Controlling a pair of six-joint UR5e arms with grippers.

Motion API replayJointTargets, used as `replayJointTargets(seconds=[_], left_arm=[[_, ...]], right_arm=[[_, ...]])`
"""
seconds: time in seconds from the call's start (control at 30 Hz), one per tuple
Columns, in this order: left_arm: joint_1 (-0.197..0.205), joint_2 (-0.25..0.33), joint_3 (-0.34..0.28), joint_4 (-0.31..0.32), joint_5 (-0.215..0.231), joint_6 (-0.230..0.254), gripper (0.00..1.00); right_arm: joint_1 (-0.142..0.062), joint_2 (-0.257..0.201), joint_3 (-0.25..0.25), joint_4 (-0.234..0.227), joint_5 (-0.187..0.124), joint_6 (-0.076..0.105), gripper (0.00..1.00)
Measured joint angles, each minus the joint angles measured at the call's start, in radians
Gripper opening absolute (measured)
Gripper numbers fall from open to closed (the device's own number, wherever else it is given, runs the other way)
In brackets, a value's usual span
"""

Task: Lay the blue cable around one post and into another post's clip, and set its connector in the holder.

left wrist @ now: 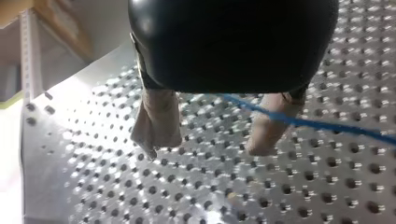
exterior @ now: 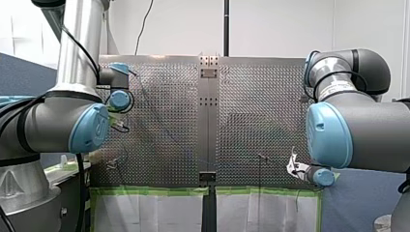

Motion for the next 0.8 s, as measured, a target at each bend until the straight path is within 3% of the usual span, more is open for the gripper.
replayJointTargets(seconds=[0.63, 0.8], left_arm=[[0.025, -0.014, 0.053, -0.005, 0.013, 0.017, 1.00], [0.022, -0.026, 0.076, -0.024, 0.028, 0.015, 1.00]], right_arm=[[0.003, 0.000, -0.004, 0.005, 0.000, -0.003, 0.02], [0.003, 0.000, -0.004, 0.007, 0.002, -0.018, 0.02]])
